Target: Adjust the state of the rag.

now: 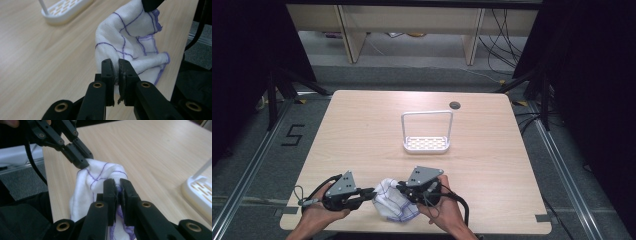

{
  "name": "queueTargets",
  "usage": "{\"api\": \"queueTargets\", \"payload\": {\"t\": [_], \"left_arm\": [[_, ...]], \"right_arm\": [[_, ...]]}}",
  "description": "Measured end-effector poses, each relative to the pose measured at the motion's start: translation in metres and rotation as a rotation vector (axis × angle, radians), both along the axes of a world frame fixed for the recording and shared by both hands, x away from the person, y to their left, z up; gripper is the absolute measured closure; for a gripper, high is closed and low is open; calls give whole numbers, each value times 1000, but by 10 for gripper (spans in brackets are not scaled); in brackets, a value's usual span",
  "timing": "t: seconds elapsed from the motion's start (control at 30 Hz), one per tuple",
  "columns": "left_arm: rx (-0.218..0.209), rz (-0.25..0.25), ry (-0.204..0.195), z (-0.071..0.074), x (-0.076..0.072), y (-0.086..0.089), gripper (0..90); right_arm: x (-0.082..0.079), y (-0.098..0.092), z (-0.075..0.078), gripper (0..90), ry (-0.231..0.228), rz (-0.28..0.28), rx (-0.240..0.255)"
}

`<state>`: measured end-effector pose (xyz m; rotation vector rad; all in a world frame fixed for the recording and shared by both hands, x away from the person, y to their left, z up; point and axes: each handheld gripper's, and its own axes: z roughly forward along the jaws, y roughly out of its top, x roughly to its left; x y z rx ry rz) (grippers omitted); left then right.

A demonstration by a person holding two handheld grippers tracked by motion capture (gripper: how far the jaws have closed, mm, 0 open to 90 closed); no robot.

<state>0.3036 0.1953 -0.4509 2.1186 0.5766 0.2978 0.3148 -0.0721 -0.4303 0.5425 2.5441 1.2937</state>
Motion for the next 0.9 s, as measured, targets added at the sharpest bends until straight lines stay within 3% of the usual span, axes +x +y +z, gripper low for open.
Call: {"api": "queueTargets", "payload": {"t": [0.1, 0.2, 0.33, 0.37, 0.4, 0.43, 0.5, 0.53, 0.57, 0.63, 0.7, 0.73, 0.77, 0.8, 0.87, 0.9], "left_arm": [[9, -29, -20, 15, 3, -9, 829], [-2, -40, -30, 22, 13, -21, 830], [10, -48, -19, 16, 38, -41, 830], [23, -44, -9, 11, 46, -48, 830], [44, -49, 0, 7, 52, -53, 830], [94, -62, 4, -4, 64, -64, 830], [149, -55, 4, -16, 78, -74, 829], [174, -52, 24, -24, 85, -78, 827], [184, -46, 34, -31, 92, -80, 827], [196, -31, 52, -43, 101, -84, 808], [186, -22, 55, -47, 103, -83, 791], [183, -14, 48, -46, 103, -80, 721], [175, 0, 49, -45, 101, -77, 616], [167, 8, 55, -42, 99, -72, 616], [148, 29, 62, -36, 92, -63, 512], [122, 30, 82, -34, 85, -60, 501]], "right_arm": [[-11, -18, 16, 843, -20, -20, 23], [-13, -27, 22, 843, -26, -40, 28], [-5, -43, 23, 842, -2, -80, -6], [7, -49, 14, 842, -5, -126, -44], [7, -49, 14, 842, -5, -126, -44], [26, -55, -2, 841, 35, -154, -83], [31, -56, -9, 841, 56, -174, -102], [45, -58, -25, 836, 91, -193, -127], [45, -58, -25, 836, 91, -193, -127], [62, -57, -43, 805, 113, -216, -182], [65, -57, -44, 788, 119, -220, -188], [68, -57, -47, 722, 109, -247, -176], [69, -61, -44, 597, 94, -268, -191], [69, -61, -44, 597, 94, -268, -191], [64, -65, -38, 544, 108, -283, -176], [58, -67, -35, 531, 97, -290, -172]]}}
